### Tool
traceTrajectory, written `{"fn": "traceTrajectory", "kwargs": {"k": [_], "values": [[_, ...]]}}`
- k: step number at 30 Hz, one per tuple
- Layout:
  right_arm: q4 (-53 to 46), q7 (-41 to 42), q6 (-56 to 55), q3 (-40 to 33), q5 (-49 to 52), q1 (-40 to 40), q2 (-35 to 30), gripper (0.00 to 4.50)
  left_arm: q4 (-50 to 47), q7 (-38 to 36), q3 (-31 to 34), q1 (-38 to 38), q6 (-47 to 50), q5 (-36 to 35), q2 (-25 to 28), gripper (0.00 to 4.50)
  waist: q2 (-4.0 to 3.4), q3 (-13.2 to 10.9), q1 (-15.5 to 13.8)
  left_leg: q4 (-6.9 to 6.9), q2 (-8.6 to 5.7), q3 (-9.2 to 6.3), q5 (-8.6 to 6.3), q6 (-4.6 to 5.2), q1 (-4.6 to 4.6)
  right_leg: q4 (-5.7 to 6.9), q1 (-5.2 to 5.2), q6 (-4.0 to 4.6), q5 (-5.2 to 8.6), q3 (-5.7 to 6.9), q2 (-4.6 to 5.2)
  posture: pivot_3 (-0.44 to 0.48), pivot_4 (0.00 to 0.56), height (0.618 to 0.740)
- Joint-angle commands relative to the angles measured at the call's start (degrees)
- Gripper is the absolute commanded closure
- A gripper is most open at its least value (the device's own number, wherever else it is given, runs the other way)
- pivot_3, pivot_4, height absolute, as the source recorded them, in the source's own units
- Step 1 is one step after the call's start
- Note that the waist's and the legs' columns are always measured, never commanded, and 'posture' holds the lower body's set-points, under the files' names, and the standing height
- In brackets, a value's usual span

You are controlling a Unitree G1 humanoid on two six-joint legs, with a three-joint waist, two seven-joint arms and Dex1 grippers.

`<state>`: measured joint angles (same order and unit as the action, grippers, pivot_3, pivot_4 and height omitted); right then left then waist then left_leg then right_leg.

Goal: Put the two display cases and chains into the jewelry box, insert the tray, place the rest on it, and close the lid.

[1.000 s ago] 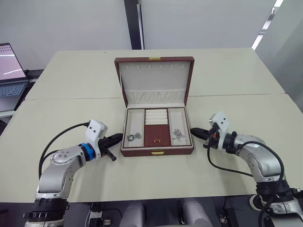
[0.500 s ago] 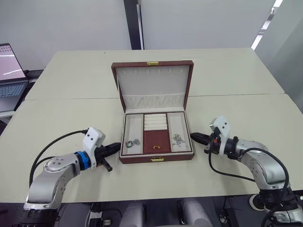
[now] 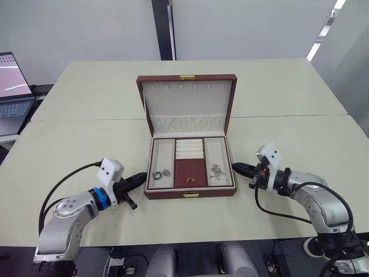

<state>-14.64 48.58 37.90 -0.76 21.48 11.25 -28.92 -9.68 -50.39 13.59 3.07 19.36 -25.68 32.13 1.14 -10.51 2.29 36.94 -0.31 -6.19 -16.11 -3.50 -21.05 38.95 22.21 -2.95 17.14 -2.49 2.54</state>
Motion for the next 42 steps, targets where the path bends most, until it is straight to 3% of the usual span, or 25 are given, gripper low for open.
{"fn": "traceTrajectory", "kwargs": {"k": [1,5,9,18,25,36,42], "values": [[0.6,1.6,-2.7,-3.3,2.0,0.6,-2.1,4.49,-6.1,0.2,4.8,3.8,-4.1,-2.5,-0.2,4.5,0.0,0.0,0.0,-0.01,0.0,0.02,0.0,0.0,0.01,-0.01,-0.01,0.0,0.0,-0.02,0.0,0.0,0.15,0.74],[5.0,3.3,-5.6,-5.3,2.5,2.0,-4.1,4.49,-14.9,3.7,7.6,11.4,-6.0,-4.3,-3.5,4.5,0.01,0.0,-0.2,0.0,-0.03,0.08,0.0,0.0,0.03,-0.04,-0.05,0.0,0.0,-0.06,0.07,0.0,0.15,0.74],[13.4,5.9,-10.6,-5.1,0.7,5.7,-6.3,4.49,-27.2,5.0,9.1,23.9,-9.4,-5.8,-7.9,4.5,0.03,0.0,-0.2,0.02,-0.02,0.12,-0.01,0.01,0.05,-0.05,-0.09,-0.01,0.0,-0.07,0.07,0.0,0.15,0.74],[26.5,8.8,-19.4,-3.0,-1.9,15.0,-6.1,4.49,-34.2,7.4,6.5,35.6,-22.4,-2.3,-16.7,4.5,0.03,0.0,-0.5,0.02,-0.05,0.15,-0.01,0.01,0.09,-0.17,-0.2,0.0,0.01,-0.08,0.0,0.0,0.15,0.74],[33.4,9.7,-23.9,-2.1,-3.3,20.8,-5.1,4.49,-40.0,13.9,2.3,37.5,-26.2,2.4,-20.7,4.5,0.04,0.0,-0.4,0.04,-0.04,0.15,-0.02,0.03,0.07,-0.21,-0.2,0.0,0.0,-0.09,-0.01,0.0,0.15,0.74],[48.4,8.9,-31.2,-2.7,-4.6,35.4,0.2,4.49,-40.0,17.8,0.8,37.5,-26.4,3.0,-20.0,4.5,0.02,0.0,-0.2,0.03,-0.01,0.15,-0.02,0.04,0.1,-0.17,-0.19,0.01,0.0,-0.12,-0.07,0.0,0.15,0.74],[62.1,7.5,-38.1,-2.9,-6.5,44.5,3.3,4.49,-40.1,18.7,-0.9,37.6,-26.1,3.8,-19.4,4.5,-0.01,0.0,0.0,0.01,0.0,0.15,-0.02,0.04,0.1,-0.15,-0.18,0.01,0.0,-0.11,-0.08,0.0,0.15,0.74]]}}
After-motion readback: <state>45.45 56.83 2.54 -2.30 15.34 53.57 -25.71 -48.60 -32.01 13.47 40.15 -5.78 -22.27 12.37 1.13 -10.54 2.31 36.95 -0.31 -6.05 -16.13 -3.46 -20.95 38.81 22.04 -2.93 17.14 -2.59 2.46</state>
